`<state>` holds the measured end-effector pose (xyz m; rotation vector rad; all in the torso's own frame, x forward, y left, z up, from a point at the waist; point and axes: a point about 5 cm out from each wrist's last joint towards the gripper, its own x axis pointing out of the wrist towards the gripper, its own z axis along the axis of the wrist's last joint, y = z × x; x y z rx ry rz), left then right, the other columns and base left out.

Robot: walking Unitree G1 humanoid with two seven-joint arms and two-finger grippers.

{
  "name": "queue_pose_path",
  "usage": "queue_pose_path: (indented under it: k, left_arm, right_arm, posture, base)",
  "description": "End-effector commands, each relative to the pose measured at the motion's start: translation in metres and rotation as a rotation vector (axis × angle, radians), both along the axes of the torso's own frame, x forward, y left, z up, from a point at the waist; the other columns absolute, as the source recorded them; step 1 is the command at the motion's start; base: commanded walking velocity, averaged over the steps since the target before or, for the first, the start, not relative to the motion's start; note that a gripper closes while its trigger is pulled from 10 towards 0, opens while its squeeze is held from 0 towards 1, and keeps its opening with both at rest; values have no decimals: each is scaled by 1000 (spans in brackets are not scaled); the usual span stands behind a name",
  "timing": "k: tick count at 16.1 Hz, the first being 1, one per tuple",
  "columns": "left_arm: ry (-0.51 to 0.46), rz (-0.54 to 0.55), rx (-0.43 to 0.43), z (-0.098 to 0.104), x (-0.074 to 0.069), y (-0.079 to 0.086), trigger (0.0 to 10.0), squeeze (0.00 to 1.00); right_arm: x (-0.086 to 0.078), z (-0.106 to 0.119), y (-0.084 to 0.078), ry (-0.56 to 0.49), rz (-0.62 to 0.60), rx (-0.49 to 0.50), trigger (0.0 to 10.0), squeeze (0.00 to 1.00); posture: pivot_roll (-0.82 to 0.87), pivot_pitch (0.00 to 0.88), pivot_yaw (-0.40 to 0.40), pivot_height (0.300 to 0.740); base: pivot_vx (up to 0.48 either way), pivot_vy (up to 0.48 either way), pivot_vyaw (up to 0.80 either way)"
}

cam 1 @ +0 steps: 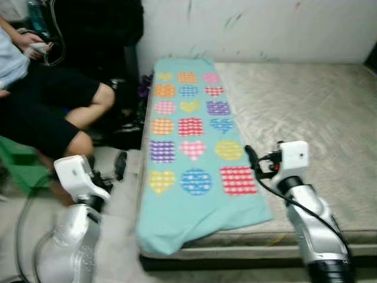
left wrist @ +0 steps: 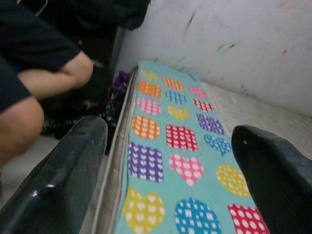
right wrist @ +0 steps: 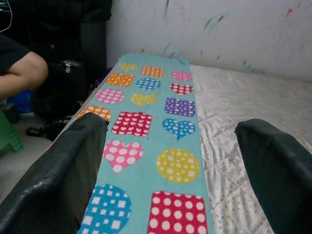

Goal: Clean up the room

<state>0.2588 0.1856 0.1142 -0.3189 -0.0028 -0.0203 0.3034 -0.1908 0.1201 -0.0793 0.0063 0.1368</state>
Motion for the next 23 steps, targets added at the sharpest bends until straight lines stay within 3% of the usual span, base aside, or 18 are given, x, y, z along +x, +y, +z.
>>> queue_pose_path:
  k: [1, 4, 7, 10, 11, 14, 16, 17, 20, 23]
  left_arm:
    - [-17, -21, 17, 4, 1, -4, 10000, 0]
    - [-17, -12, 18, 4, 0, -1, 10000, 0]
    - [-17, -10, 22, 4, 0, -1, 10000, 0]
    - [-13, 30, 53, 2, -2, 7, 10000, 0]
    - [-15, 86, 80, 2, -3, 15, 10000, 0]
    - [8, 148, 91, -2, -15, 28, 10000, 0]
    - [50, 165, 117, -12, -33, 37, 10000, 0]
    - [56, 172, 116, -13, -34, 38, 10000, 0]
    - [50, 140, 103, -13, -28, 31, 10000, 0]
    - [28, 132, 100, -7, -23, 31, 10000, 0]
  right_arm:
    - [-2, 1, -4, -3, -13, 2, 10000, 0]
    - [-7, -4, -4, 20, -15, 6, 10000, 0]
    - [-9, -7, -7, 29, -23, 0, 10000, 0]
    - [-11, -1, -15, -27, -68, -13, 10000, 0]
    - [-14, 2, -25, -62, -130, -27, 10000, 0]
    - [-26, 1, -38, -79, -161, -40, 10000, 0]
    - [-44, -2, -49, -51, -158, -37, 10000, 0]
    - [-46, -4, -51, -43, -171, -45, 10000, 0]
    - [-56, -10, -48, -8, -150, -17, 10000, 0]
    - [-51, -12, -36, 16, -120, 5, 10000, 0]
  posture:
    - [-102, 28, 15, 740]
    - [-102, 30, 13, 740]
    - [-106, 33, 13, 740]
    - [-104, 35, 13, 740]
    - [-100, 31, 8, 740]
    - [-98, 25, 4, 740]
    - [-98, 20, 2, 740]
    - [-99, 18, 3, 740]
    - [-108, 0, 12, 740]
    - [-83, 0, -6, 740]
  base:
    - [0, 0, 0]
    - [0, 0, 0]
    - [0, 0, -800]
    - [0, 0, -152]
    - [0, 0, 0]
    - [0, 0, 0]
    - [0, 0, 0]
    - [0, 0, 0]
    - [0, 0, 0]
    - [0, 0, 0]
